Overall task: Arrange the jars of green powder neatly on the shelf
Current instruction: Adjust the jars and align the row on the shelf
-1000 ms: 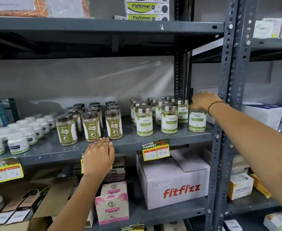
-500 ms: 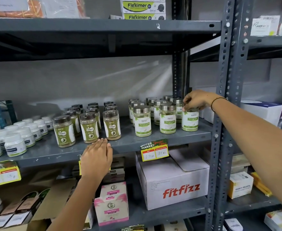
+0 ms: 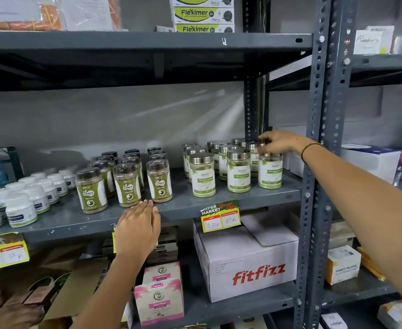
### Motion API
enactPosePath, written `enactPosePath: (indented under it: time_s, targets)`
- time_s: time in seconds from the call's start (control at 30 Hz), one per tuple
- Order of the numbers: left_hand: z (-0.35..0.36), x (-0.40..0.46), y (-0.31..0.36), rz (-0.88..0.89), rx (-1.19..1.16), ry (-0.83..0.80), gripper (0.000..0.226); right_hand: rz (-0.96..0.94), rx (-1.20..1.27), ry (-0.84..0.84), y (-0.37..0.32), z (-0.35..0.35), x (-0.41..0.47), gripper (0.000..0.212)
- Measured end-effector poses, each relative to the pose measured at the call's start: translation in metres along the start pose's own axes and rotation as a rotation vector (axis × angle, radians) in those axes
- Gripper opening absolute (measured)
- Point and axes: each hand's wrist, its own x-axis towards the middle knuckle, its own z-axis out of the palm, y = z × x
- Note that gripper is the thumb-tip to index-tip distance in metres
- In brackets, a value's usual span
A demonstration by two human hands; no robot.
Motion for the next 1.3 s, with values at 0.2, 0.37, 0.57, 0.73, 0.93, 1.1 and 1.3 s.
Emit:
enactPosePath:
  time_s: [0.2, 0.37, 0.57, 0.73, 0.93, 1.1, 1.3]
  targets:
    - [0.002, 0.0, -0.001, 0.001, 0.0, -0.001, 0.045, -0.204, 0.024, 0.09, -0.027, 0.011, -0.005, 0.079]
    - [0.001, 0.0, -0.001, 0.005, -0.003, 0.011, 0.044, -0.213, -0.186, 0.052, -0.044, 0.023, -0.004, 0.072]
    - [0.0, 0.0, 0.0, 0.002, 0.003, 0.008, 0.044, -0.204, -0.152, 0.063, -0.046, 0.025, 0.0, 0.071]
    - [0.001, 0.0, -0.002, 0.005, 0.008, 0.002, 0.044, -0.199, -0.11, 0.021, -0.047, 0.022, 0.001, 0.065]
    - [0.002, 0.001, -0.002, 0.01, 0.014, 0.005, 0.045, -0.18, -0.077, -0.012, -0.047, 0.022, 0.001, 0.07]
    - [0.004, 0.001, -0.003, 0.01, 0.01, 0.013, 0.045, -0.155, 0.037, 0.007, -0.051, 0.018, -0.002, 0.1]
    - [0.004, 0.001, -0.002, 0.0, 0.004, 0.025, 0.045, -0.429, 0.112, 0.21, -0.111, 0.02, -0.019, 0.087]
